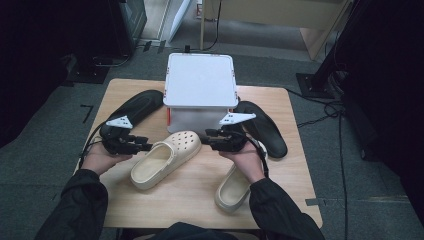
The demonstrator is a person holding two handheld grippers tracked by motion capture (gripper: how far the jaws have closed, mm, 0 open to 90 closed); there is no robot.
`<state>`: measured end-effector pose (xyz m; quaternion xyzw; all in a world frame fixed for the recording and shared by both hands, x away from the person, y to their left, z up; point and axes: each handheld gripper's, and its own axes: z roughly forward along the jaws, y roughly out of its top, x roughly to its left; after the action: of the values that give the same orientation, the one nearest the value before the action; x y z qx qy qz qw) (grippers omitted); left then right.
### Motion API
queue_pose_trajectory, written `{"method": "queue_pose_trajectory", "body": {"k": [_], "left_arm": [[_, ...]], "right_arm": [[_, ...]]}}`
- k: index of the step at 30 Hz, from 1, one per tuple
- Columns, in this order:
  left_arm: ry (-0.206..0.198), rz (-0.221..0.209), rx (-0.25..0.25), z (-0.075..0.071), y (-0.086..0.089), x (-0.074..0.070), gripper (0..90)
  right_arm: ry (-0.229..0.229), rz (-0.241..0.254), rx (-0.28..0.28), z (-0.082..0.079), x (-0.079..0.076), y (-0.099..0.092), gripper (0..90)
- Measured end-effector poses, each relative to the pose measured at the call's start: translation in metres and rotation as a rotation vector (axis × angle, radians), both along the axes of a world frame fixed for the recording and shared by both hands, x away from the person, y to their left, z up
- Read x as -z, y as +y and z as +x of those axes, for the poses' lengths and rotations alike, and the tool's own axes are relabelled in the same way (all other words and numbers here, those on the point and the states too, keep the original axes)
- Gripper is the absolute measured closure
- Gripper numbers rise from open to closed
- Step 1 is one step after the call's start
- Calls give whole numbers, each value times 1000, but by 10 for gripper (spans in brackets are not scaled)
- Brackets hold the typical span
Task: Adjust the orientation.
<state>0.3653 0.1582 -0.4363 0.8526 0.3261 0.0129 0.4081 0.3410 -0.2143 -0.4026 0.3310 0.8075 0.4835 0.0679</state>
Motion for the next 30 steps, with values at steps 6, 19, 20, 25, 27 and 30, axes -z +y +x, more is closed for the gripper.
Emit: {"method": "queue_pose_trajectory", "body": {"k": [6,19,20,25,27,30], "left_arm": [[30,-10,-20,5,13,12,690],[56,-15,-32,-1,15,28,703],[57,-18,-31,-1,15,29,704],[60,-42,-32,-4,16,30,722],[66,-50,-35,-5,16,31,728],[63,-53,-39,-6,15,31,740]], "right_arm": [[24,-34,-60,0,13,37,629],[78,-74,-109,-4,36,64,691],[86,-76,-108,-4,38,65,691],[117,-115,-96,1,48,68,706],[129,-121,-91,2,51,67,706],[132,-129,-85,4,55,68,706]]}}
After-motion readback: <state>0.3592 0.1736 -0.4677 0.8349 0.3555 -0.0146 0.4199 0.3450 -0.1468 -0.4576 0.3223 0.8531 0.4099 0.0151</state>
